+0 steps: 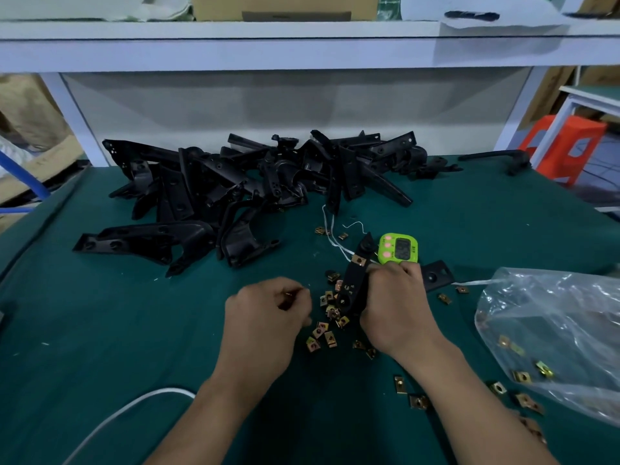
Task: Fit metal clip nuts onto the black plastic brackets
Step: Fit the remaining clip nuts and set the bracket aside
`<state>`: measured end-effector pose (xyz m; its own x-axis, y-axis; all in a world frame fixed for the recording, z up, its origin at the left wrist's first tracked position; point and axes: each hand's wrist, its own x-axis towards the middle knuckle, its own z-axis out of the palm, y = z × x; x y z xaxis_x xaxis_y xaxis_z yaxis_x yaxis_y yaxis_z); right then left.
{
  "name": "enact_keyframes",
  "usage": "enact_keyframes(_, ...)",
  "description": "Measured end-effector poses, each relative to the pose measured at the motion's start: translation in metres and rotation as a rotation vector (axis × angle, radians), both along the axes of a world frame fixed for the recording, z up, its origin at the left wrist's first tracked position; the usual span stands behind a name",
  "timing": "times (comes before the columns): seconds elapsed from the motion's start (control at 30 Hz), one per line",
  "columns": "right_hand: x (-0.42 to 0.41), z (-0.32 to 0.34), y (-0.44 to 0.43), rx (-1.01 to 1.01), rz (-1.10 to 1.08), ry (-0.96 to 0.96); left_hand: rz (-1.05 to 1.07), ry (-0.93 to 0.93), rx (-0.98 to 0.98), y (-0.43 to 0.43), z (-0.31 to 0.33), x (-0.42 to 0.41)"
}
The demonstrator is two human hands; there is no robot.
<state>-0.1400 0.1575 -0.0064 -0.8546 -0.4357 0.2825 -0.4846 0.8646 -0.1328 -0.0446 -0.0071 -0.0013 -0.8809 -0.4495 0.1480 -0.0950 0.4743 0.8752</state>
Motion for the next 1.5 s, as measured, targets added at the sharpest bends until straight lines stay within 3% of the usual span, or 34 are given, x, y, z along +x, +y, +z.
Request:
enact_keyframes(0.17, 0.002, -0.003, -0.004, -0.018, 0.071, -0.041, 0.009, -0.015, 0.020, -0.008, -0.002, -0.005)
enact_keyframes(0.47, 0.014, 0.013, -0.006, -0.403, 0.291, -0.129, -0.055, -0.059, -0.084, -0.015, -0.010, -0.010)
enact_keyframes(0.63, 0.008, 0.015, 0.000, -0.157, 0.411, -0.246, -0.034, -0.023, -0.203, -0.016, -0.010, -0.008)
enact_keyframes(0.77, 0.007, 0.013, 0.006, -0.224, 0.269, -0.375, -0.046, -0.005, -0.249, -0.015, -0.011, -0.008)
enact_keyframes(0.83, 0.008, 0.014, 0.004, -0.216, 0.231, -0.370, -0.072, 0.017, -0.252, -0.013, -0.010, -0.008)
enact_keyframes(0.93, 0.011, 0.014, 0.002, -0.229, 0.187, -0.348, -0.082, 0.050, -0.430, -0.012, -0.012, -0.006)
enact_keyframes(1.03, 0.014, 0.014, 0.001, -0.211, 0.149, -0.290, -0.051, 0.019, -0.438, -0.009, -0.011, -0.005)
enact_keyframes(1.13, 0.011, 0.016, 0.002, -0.274, 0.126, -0.265, -0.145, 0.051, -0.515, -0.005, -0.005, -0.003)
enact_keyframes(1.27, 0.004, 0.017, 0.008, -0.321, 0.027, -0.222, -0.371, -0.102, -0.586, -0.011, 0.003, -0.001)
enact_keyframes(1.5, 0.010, 0.012, 0.003, -0.317, 0.085, -0.274, -0.489, -0.200, -0.510, -0.017, 0.006, 0.000)
